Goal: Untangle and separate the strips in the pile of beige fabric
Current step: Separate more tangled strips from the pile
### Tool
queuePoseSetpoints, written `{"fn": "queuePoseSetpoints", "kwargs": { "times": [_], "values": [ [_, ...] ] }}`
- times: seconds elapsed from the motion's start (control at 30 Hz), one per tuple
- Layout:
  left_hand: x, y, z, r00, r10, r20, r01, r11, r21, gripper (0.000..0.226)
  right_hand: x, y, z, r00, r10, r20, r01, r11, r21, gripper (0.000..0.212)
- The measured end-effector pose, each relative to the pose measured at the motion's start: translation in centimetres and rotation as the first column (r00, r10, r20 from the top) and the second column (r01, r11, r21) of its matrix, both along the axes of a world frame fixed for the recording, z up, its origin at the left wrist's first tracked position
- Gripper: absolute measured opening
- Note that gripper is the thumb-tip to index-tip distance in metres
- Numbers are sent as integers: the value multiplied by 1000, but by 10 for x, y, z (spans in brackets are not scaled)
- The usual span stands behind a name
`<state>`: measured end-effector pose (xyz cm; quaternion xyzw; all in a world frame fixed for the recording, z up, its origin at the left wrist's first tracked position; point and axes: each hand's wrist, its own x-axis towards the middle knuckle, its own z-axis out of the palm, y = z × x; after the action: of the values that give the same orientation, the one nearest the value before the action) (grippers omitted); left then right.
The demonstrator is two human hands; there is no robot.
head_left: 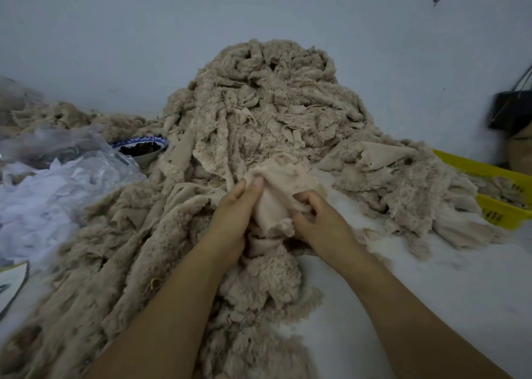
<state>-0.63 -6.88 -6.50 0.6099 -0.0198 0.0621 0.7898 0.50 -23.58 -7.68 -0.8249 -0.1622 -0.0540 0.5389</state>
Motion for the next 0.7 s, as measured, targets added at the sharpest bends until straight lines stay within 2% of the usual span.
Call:
{"fn": "queuePoseSetpoints", "kwargs": {
  "times": [0.1, 0.17, 0.23, 0.37, 0.43, 0.5, 0.57, 0.6, 0.63, 0.7],
  "values": [
    [3, 4, 4, 998, 13, -60, -25, 980, -196, 26, 9, -8, -3, 986, -138, 93, 157, 954, -256, 9],
    [5, 9, 6, 996, 44, -78, -65, 959, -278, 31, 14, -15, -6, 961, -236, 144, 272, 900, -341, 3],
    [7, 17, 8, 994, 48, -94, -78, 933, -351, 40, 18, -21, -8, 943, -304, 136, 331, 899, -287, 5],
    [6, 21, 10, 988, 10, -152, -69, 920, -387, 44, 14, -19, -3, 936, -335, 112, 342, 938, -59, 14],
    [4, 17, 10, 980, -40, -193, -46, 907, -420, 43, 4, -12, 4, 950, -261, 173, 256, 965, 48, 7],
    [3, 15, 9, 968, -102, -229, -11, 897, -442, 48, -6, -4, 9, 975, -79, 209, 67, 996, 65, 7],
    [3, 16, 10, 963, -137, -230, 17, 887, -461, 53, -13, 5, 7, 979, 106, 175, -96, 993, -69, 13],
    [4, 18, 11, 968, -131, -213, 14, 878, -479, 54, -15, 9, 5, 972, 162, 171, -134, 977, -166, 9],
    [5, 20, 11, 975, -113, -189, 2, 862, -506, 56, -14, 11, 3, 964, 195, 180, -145, 955, -258, 7],
    [7, 26, 11, 989, -65, -133, -23, 820, -572, 57, -9, 10, -2, 959, 215, 182, -122, 900, -419, 20]
  ]
}}
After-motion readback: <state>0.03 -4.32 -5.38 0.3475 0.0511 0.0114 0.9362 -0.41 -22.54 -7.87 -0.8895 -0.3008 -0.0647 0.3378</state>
